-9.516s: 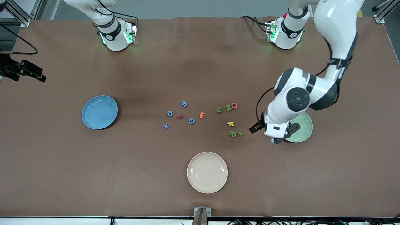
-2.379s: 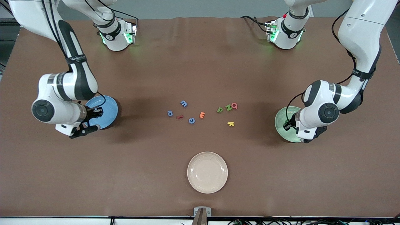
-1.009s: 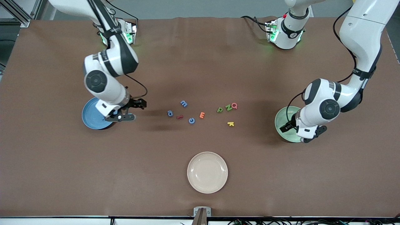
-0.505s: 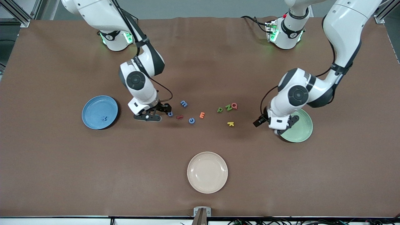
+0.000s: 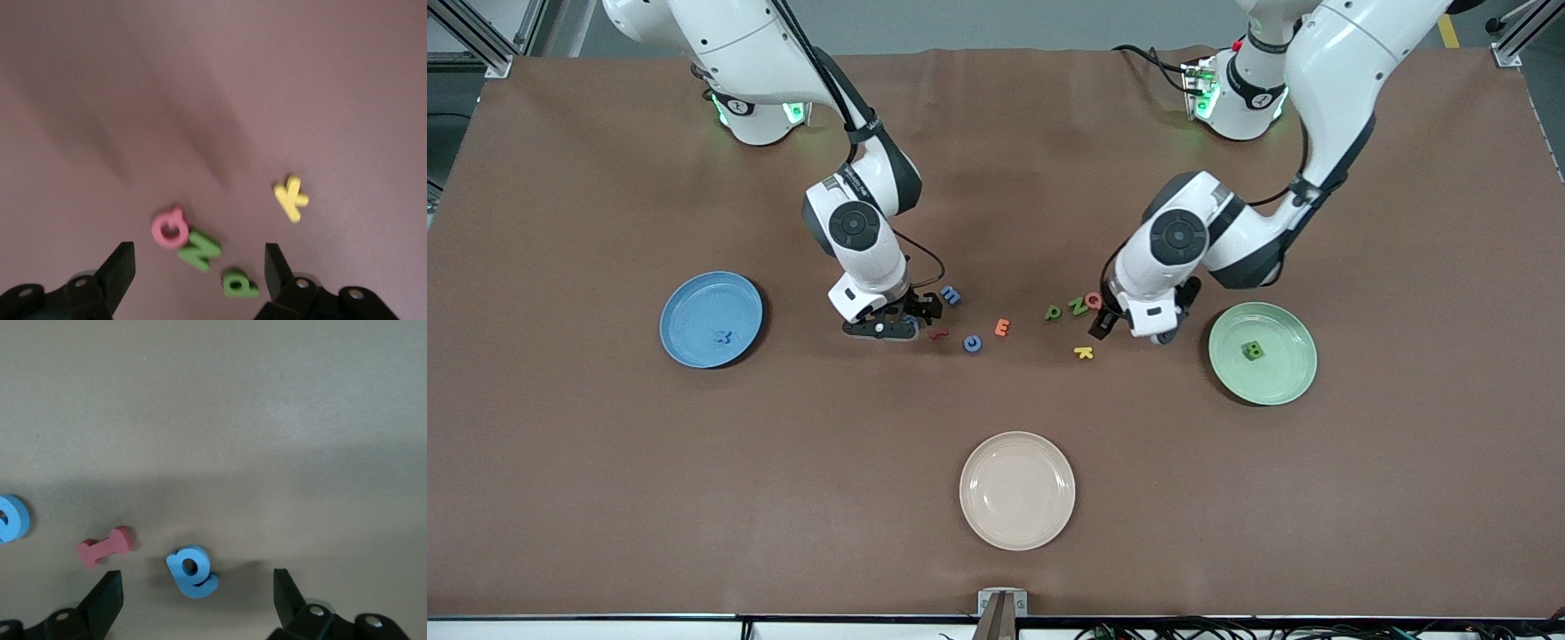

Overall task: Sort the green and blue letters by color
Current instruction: 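Grasp the blue d with the right gripper while the left grasps green N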

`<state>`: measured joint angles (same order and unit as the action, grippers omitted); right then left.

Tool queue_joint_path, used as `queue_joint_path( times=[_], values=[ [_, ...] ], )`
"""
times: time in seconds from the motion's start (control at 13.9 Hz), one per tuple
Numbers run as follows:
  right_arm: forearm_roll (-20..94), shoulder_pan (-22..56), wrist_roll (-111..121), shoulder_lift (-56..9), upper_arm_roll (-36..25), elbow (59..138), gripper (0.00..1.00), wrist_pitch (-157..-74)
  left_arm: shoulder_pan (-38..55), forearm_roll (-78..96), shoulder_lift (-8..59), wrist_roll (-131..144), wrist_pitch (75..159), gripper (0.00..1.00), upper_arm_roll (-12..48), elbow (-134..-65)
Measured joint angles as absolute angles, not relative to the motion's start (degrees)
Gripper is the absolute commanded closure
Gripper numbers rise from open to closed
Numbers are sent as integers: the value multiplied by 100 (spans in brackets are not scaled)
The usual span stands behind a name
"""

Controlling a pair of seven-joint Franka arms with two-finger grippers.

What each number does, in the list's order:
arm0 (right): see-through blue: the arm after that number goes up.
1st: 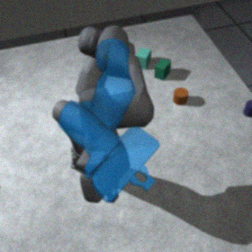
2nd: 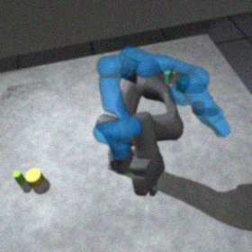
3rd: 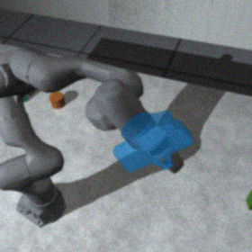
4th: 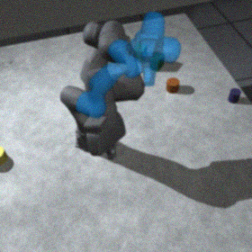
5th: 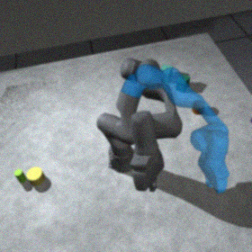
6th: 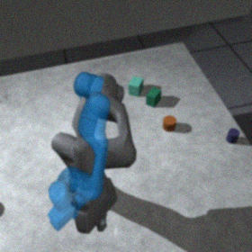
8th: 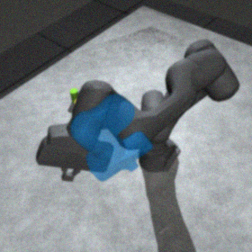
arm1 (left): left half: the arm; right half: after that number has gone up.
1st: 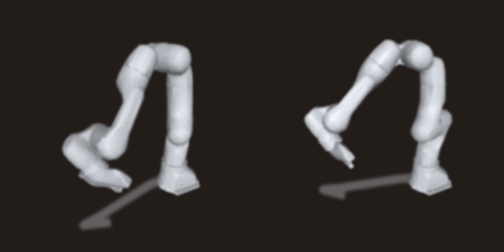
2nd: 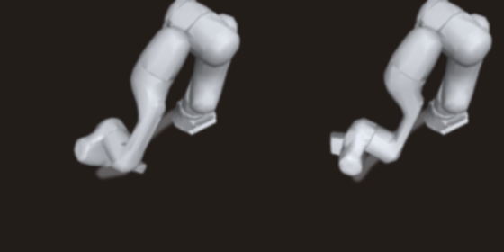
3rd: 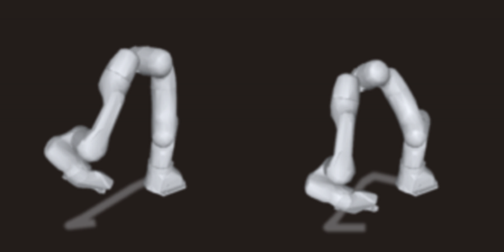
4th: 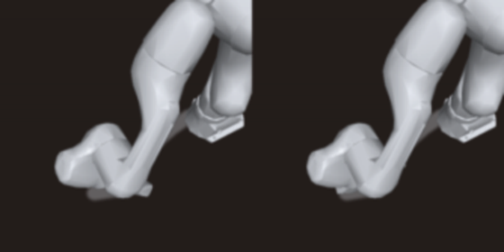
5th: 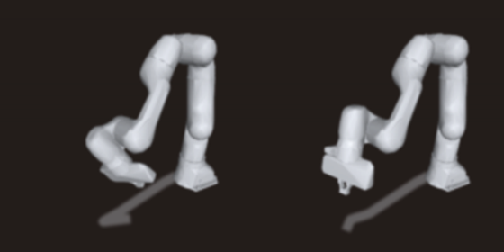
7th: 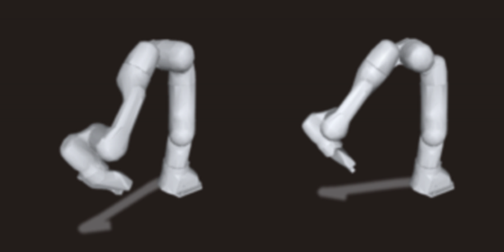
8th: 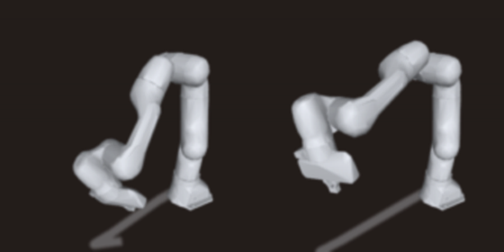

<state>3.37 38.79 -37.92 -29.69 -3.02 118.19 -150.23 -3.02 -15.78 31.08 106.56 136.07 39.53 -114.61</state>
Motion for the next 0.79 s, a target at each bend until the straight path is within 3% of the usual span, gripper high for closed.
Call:
queue_joint_path(
  times=[0.36,0.79],
  values=[
    [328,4044,-3899,-3151,-345,11797,24,-15110,45,-1653,3358,12044,13786,17,3945,-11590],
    [328,4053,-3909,-3146,-349,11743,36,-15104,89,-2604,3638,13713,14168,24,3905,-11711]
  ],
)
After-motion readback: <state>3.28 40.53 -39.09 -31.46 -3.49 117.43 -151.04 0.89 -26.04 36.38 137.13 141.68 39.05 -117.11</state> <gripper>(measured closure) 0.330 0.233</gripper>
